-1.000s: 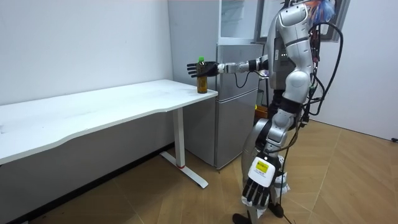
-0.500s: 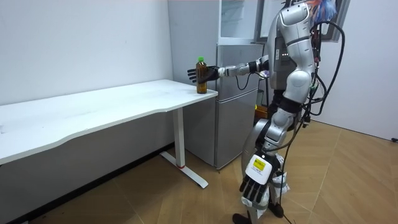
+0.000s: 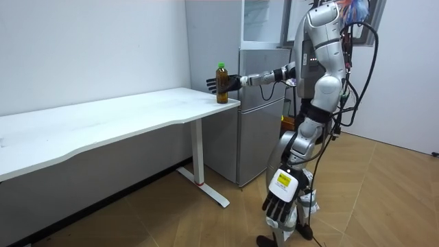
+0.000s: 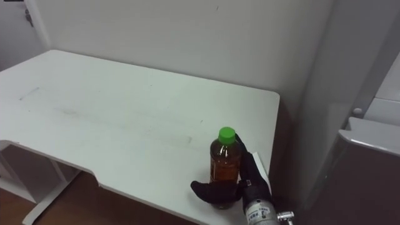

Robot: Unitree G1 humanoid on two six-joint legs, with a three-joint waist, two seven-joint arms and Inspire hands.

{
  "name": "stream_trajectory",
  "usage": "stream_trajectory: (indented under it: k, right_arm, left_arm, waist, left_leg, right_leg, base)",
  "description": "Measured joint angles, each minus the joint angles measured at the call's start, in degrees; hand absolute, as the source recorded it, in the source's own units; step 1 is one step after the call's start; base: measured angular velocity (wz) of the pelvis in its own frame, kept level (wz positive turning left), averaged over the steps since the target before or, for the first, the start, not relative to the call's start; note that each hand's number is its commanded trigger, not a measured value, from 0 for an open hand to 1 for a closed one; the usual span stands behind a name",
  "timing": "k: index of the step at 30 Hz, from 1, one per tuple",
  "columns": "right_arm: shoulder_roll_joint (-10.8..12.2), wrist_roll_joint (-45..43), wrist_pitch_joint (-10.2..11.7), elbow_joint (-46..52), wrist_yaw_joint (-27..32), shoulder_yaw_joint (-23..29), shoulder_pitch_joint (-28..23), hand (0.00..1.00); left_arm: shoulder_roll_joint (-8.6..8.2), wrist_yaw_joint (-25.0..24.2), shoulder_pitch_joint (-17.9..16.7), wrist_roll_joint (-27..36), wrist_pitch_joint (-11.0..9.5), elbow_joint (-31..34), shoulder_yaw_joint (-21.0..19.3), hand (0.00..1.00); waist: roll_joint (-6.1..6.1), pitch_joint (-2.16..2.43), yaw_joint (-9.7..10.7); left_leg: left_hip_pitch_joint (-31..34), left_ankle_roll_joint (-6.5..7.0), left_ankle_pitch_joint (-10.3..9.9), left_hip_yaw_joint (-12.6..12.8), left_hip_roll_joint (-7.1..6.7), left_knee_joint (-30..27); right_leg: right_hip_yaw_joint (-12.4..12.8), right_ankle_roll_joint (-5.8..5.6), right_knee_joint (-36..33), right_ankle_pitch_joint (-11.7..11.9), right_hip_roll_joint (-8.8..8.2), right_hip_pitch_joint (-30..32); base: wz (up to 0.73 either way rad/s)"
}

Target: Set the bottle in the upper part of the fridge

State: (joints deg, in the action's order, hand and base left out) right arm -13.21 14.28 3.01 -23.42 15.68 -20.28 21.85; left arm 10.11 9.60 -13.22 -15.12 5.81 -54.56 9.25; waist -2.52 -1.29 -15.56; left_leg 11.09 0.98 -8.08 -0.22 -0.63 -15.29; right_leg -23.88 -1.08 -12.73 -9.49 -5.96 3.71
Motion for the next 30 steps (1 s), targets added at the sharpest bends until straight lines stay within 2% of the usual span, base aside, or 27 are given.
stream_trajectory:
  k: [10,12,14,17,20,27,30]
  right_arm:
    - [0.14,6.94,0.23,-4.32,0.73,-0.29,0.02,0.0]
    - [0.78,7.98,0.23,-4.32,0.79,0.5,0.02,0.0]
    - [2.15,9.08,0.77,-4.82,1.37,1.54,0.02,0.0]
    - [2.41,10.66,1.24,-4.82,1.89,1.94,0.02,0.0]
    - [2.42,10.87,1.25,-4.97,1.94,1.92,0.02,0.0]
    - [2.68,10.55,1.31,-5.0,2.45,1.93,0.02,0.0]
    - [3.62,10.14,1.34,-5.0,2.73,2.2,0.02,0.0]
  left_arm:
    - [0.02,0.99,0.23,-0.01,-0.14,-0.61,-0.06,0.0]
    - [-0.01,0.98,0.2,-0.01,-0.1,-0.66,-0.05,0.0]
    - [-0.25,1.02,0.16,0.03,-0.02,-0.66,-0.03,0.0]
    - [-0.92,1.03,0.08,-0.01,0.02,-0.66,-0.03,0.0]
    - [-1.41,1.06,-0.15,0.02,0.02,-0.77,-0.03,0.0]
    - [-2.31,1.1,-0.19,1.24,0.0,-1.22,-0.03,0.0]
    - [-2.51,1.09,-0.26,1.24,0.02,-1.62,-0.02,0.0]
  waist:
    - [0.34,0.07,-0.33]
    - [0.54,0.11,-0.31]
    - [1.14,0.1,-0.27]
    - [2.07,0.14,-0.29]
    - [2.47,0.34,-0.29]
    - [2.51,0.31,-0.34]
    - [2.6,0.24,-0.33]
  left_leg:
    - [-0.35,0.01,-0.01,-0.08,-0.04,-0.22]
    - [-0.35,0.02,-0.01,-0.13,-0.04,-0.34]
    - [-0.53,0.01,-0.01,-0.19,-0.05,-0.35]
    - [-0.63,0.02,-0.01,-0.2,-0.05,-0.3]
    - [-0.75,0.01,0.0,-0.19,-0.05,-0.24]
    - [-0.72,0.02,-0.01,-0.19,-0.07,-0.1]
    - [-0.73,0.02,-0.01,-0.16,-0.06,-0.1]
  right_leg:
    - [-0.21,-0.02,0.09,0.01,-0.09,-0.46]
    - [-0.24,-0.02,0.04,0.01,-0.08,-0.51]
    - [-0.3,-0.02,0.01,0.01,-0.09,-0.72]
    - [-0.3,-0.02,-0.04,0.01,-0.12,-0.82]
    - [-0.23,-0.03,-0.05,0.0,-0.11,-0.89]
    - [-0.02,-0.1,-0.1,-0.06,-0.13,-0.88]
    - [0.05,-0.11,-0.1,-0.09,-0.13,-0.86]
  base:
    - [0.0]
    - [0.0]
    - [0.0]
    - [0.0]
    - [0.0]
    - [0.0]
    - [0.0]
